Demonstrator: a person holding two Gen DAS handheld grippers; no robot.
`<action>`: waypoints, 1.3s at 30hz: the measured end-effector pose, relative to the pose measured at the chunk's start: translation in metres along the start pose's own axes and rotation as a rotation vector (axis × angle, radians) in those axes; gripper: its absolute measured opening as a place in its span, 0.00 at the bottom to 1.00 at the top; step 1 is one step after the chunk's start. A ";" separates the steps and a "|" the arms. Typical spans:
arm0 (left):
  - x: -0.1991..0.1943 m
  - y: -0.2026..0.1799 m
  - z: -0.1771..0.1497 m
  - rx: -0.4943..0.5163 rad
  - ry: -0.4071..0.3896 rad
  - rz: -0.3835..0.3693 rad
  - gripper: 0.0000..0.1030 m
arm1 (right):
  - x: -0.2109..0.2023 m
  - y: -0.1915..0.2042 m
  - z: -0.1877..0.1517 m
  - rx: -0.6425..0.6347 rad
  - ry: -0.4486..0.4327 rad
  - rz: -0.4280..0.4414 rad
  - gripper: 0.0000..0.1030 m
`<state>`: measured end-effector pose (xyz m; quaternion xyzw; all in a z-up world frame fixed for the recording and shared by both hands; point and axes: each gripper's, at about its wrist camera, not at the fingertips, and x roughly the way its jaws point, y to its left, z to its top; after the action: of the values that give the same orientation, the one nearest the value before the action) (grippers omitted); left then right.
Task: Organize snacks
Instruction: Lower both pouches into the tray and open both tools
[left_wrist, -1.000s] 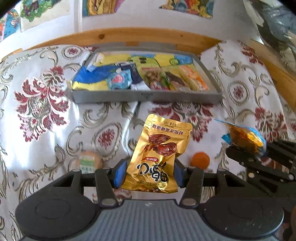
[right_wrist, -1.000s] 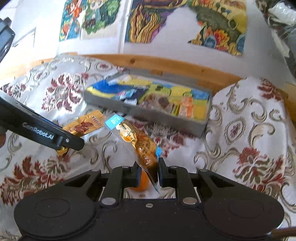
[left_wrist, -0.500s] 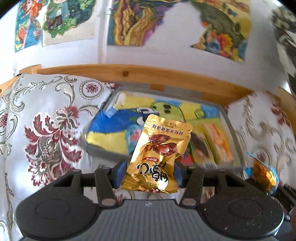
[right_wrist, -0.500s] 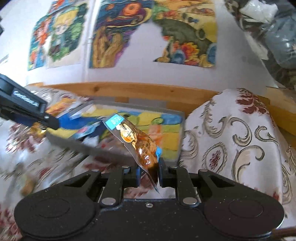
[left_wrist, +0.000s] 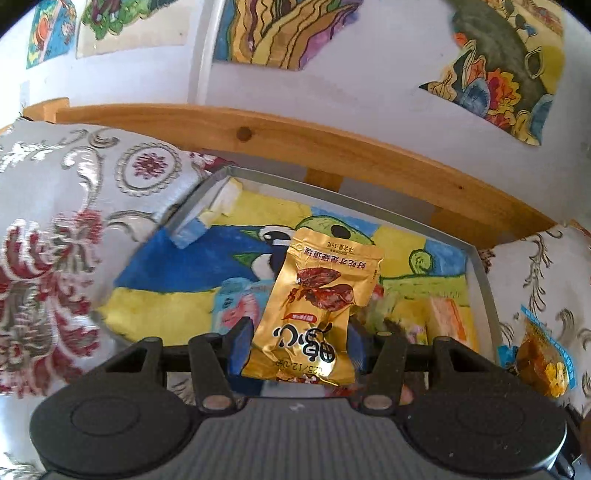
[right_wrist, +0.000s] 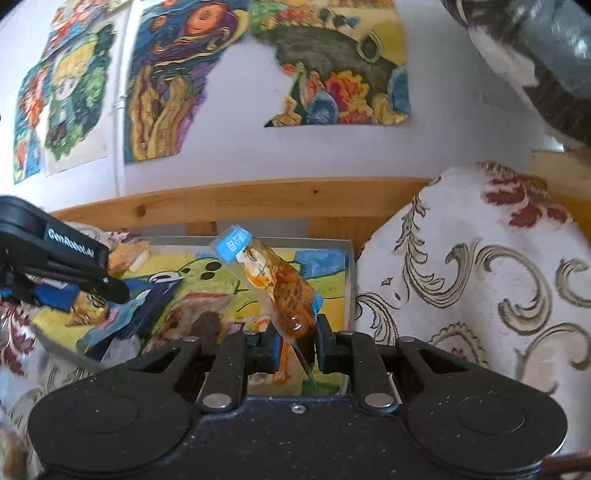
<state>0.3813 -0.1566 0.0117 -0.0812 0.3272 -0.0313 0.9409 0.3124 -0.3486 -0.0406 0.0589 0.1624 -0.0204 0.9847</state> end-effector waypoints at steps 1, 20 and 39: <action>0.004 -0.003 0.000 0.000 -0.001 -0.001 0.55 | 0.004 -0.001 0.000 0.009 0.004 0.001 0.18; 0.034 -0.022 -0.012 0.038 0.015 0.001 0.57 | 0.021 -0.001 0.001 0.021 0.046 0.022 0.43; -0.005 -0.008 -0.006 0.006 -0.095 0.013 0.96 | -0.008 -0.006 0.018 0.079 -0.074 0.039 0.96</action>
<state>0.3735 -0.1650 0.0122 -0.0776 0.2826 -0.0224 0.9558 0.3100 -0.3562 -0.0213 0.1000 0.1238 -0.0095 0.9872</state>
